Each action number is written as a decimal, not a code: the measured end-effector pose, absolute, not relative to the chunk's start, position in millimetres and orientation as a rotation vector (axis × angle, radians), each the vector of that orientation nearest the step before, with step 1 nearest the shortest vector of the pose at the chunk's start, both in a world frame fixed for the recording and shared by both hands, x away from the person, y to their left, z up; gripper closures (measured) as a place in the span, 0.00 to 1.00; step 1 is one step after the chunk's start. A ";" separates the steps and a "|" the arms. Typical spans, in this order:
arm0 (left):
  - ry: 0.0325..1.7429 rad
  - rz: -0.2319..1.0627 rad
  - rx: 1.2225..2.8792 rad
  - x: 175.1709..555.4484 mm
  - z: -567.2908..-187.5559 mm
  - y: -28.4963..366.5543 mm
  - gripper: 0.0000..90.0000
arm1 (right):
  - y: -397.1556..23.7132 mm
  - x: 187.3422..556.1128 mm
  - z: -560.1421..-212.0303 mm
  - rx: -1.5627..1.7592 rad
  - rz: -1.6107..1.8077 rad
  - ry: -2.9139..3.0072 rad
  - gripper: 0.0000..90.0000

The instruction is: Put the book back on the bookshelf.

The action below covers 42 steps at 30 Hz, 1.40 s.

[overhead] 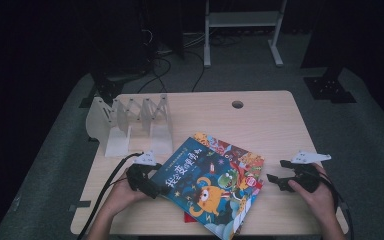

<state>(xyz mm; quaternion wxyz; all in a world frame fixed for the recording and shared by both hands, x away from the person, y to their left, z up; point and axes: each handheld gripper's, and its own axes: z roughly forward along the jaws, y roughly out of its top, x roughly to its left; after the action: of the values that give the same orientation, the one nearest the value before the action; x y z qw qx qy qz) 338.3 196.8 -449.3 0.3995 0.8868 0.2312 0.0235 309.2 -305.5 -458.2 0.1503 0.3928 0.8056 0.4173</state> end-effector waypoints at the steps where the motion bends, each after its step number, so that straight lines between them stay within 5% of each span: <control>1: 0.585 0.059 2.245 338.2 -449.2 196.9 0.00 | -305.9 306.5 -458.8 1.124 1.207 2.319 0.22; 14: 0.584 0.048 2.245 339.3 -449.5 198.2 0.00 | -293.1 308.2 -466.7 1.087 1.182 2.363 0.19; 42: 0.570 -0.002 2.305 327.4 -446.4 204.0 0.00 | -269.4 381.3 -458.3 1.136 1.077 2.284 0.20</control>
<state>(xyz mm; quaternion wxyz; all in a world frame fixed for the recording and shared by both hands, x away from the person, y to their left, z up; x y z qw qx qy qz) 327.4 204.0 -446.4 0.3743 0.9002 0.2224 -0.0007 381.3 -269.4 -458.3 0.1852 0.4031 0.8106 0.3823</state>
